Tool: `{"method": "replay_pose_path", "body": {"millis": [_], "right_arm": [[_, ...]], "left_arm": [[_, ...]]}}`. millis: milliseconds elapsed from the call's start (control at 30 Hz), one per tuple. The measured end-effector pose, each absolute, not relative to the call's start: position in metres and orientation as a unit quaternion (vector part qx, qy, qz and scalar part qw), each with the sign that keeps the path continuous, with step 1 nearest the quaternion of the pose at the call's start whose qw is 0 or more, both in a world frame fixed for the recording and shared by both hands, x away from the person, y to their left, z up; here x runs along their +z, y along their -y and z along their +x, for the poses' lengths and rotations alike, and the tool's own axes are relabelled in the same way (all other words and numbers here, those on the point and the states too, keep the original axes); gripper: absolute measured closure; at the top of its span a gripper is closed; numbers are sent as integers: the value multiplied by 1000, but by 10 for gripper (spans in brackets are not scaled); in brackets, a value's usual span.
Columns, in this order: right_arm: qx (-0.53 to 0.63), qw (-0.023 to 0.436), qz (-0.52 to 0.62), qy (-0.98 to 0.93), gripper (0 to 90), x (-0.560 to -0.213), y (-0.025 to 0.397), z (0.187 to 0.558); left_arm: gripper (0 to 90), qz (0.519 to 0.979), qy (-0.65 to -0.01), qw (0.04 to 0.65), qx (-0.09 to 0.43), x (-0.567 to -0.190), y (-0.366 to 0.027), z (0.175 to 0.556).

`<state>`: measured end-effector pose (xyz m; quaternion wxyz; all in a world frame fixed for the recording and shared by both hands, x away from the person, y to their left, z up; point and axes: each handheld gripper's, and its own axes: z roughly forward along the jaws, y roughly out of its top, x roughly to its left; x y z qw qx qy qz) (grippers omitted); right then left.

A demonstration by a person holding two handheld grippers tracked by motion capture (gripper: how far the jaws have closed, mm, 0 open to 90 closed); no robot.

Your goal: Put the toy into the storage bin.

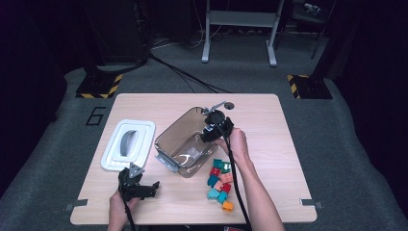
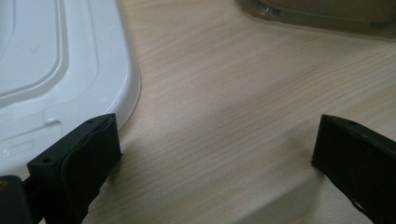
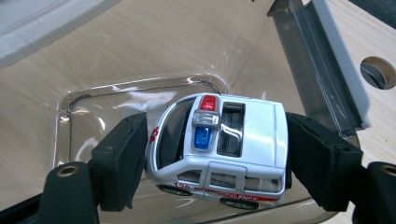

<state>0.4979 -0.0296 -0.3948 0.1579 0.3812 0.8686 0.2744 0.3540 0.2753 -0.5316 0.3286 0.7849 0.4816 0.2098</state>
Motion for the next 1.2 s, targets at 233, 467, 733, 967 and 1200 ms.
{"method": "replay_pose_path", "body": {"millis": [233, 467, 733, 967, 1200], "right_arm": [[273, 160, 383, -868, 228, -395, 30, 495], [308, 162, 378, -858, 156, -382, 41, 482], [347, 160, 393, -836, 63, -369, 70, 456], [351, 149, 416, -826, 12, -387, 96, 436], [345, 135, 451, -812, 0, -419, 114, 425]], "left_arm": [[8, 786, -481, 329, 209, -531, -275, 354], [9, 785, -482, 329, 209, -531, -275, 354], [10, 785, -481, 329, 209, -531, -275, 354], [10, 782, -486, 332, 208, -532, -275, 354], [10, 782, -485, 332, 208, -532, -275, 354]]}}
